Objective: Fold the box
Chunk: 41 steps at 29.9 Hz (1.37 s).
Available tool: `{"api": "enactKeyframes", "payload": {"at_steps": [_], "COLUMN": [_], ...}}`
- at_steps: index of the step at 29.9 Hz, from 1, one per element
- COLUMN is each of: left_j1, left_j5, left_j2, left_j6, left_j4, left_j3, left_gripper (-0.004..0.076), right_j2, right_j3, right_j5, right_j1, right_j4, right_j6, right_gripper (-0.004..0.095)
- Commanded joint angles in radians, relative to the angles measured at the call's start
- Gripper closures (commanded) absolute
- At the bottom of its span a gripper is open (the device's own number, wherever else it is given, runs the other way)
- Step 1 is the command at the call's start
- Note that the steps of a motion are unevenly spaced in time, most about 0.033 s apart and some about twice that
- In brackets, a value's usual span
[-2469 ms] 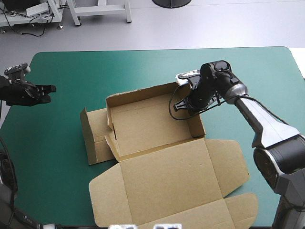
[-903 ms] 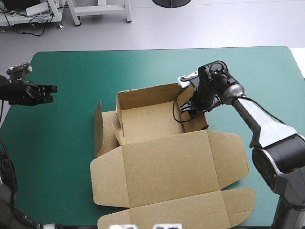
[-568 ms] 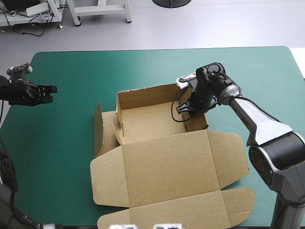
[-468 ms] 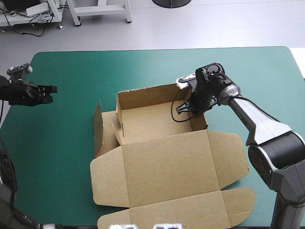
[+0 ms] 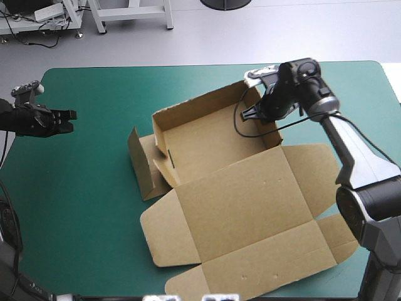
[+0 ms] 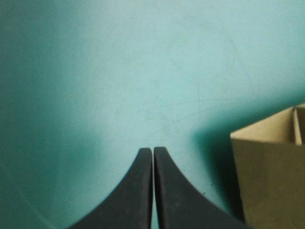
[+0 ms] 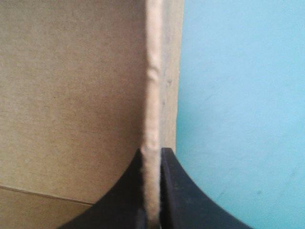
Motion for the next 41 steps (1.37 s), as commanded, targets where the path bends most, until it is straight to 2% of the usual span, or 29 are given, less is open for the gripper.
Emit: {"api": "enactKeyframes", "payload": {"at_steps": [1, 6, 11, 14, 19, 29, 41], "left_j1": [0.001, -0.018, -0.094, -0.147, -0.171, -0.173, -0.248], "left_j5": [-0.006, -0.020, -0.093, -0.119, -0.072, 0.020, 0.086], "left_j2": [-0.045, -0.045, -0.045, -0.045, -0.045, -0.045, -0.029], "left_j6": [0.047, 0.119, 0.222, 0.321, 0.456, 0.644, 0.707], "left_j4": [-0.136, -0.256, -0.336, -0.433, -0.645, -0.877, -0.974], "left_j3": [-0.024, -0.003, 0.097, 0.168, 0.226, 0.228, 0.228], "left_gripper": [0.0729, 0.0729, 0.0729, 0.0729, 0.0729, 0.0729, 0.0729], "right_j2": [-0.109, -0.171, -0.217, -0.235, -0.253, -0.263, -0.263], "right_j3": [-0.105, -0.110, -0.110, -0.110, -0.105, -0.102, -0.101], "right_j5": [0.011, 0.011, 0.011, 0.011, 0.011, 0.011, 0.011], "right_j1": [-0.107, -0.237, -0.321, -0.335, -0.335, -0.331, -0.331], "right_j4": [0.086, 0.272, 0.325, 0.373, 0.404, 0.441, 0.453], "right_j6": [-0.040, -0.119, -0.138, -0.158, -0.169, -0.176, -0.176], "right_gripper": [0.0933, 0.0931, 0.0932, 0.0932, 0.0932, 0.0931, 0.0932]}}
